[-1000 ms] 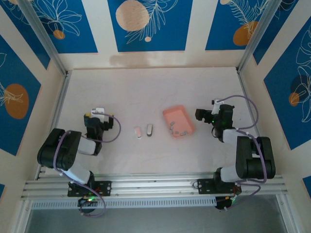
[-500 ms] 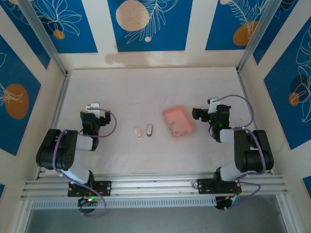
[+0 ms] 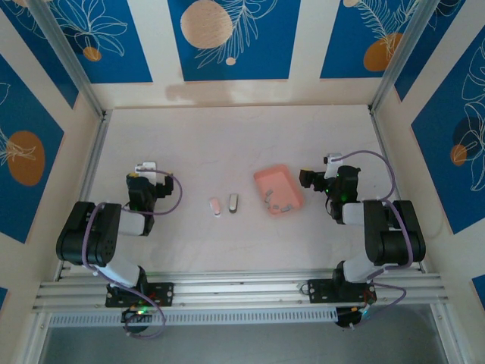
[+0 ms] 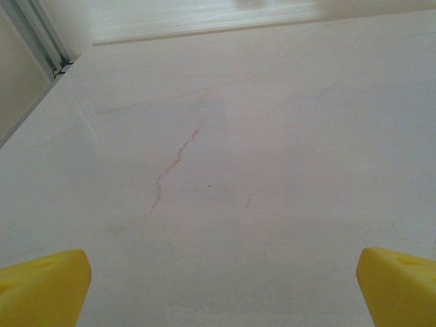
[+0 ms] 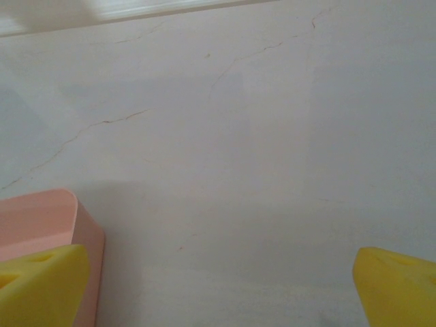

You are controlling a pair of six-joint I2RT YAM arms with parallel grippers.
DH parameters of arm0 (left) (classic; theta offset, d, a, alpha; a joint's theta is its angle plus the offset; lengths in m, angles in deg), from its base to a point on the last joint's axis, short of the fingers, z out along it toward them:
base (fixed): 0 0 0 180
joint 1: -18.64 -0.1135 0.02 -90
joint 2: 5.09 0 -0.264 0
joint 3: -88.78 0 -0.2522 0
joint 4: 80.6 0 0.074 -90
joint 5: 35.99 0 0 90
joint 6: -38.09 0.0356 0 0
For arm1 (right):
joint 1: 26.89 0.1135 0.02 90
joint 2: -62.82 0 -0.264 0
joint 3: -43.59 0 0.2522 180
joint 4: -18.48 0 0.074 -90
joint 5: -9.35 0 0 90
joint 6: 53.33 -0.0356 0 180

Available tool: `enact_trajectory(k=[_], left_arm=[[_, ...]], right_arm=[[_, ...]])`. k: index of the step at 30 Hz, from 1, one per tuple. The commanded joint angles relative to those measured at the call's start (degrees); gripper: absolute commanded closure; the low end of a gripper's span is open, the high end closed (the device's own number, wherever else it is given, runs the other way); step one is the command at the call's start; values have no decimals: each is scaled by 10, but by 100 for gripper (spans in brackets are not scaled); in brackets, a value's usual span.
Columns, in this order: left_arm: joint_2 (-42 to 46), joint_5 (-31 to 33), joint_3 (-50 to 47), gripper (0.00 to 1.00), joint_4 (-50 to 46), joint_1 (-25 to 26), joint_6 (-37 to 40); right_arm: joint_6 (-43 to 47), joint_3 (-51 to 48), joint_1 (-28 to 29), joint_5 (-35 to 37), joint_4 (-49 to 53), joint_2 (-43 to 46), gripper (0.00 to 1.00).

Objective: Load the staples into the stapler

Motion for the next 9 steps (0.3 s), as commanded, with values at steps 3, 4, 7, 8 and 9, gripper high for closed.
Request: enact_trajectory(k=[3,4,7,8,9], left_arm=[[5,-11,6,0,0,-1,-4],[5,-11,6,0,0,-1,-4],[5,-11,7,0,-1,-1,-5],[5,-11,7,0,0,-1,-4],[5,-11,6,0,0,-1,-4]], right_arm=[[11,-1,4,-1,-22,3,1],[13,-1,6,3,-22,3,1],[12,-1,6,4,-22,3,1],[12,-1,6,4,-23,3,1],[12,-3,7,5,-23,4,1]])
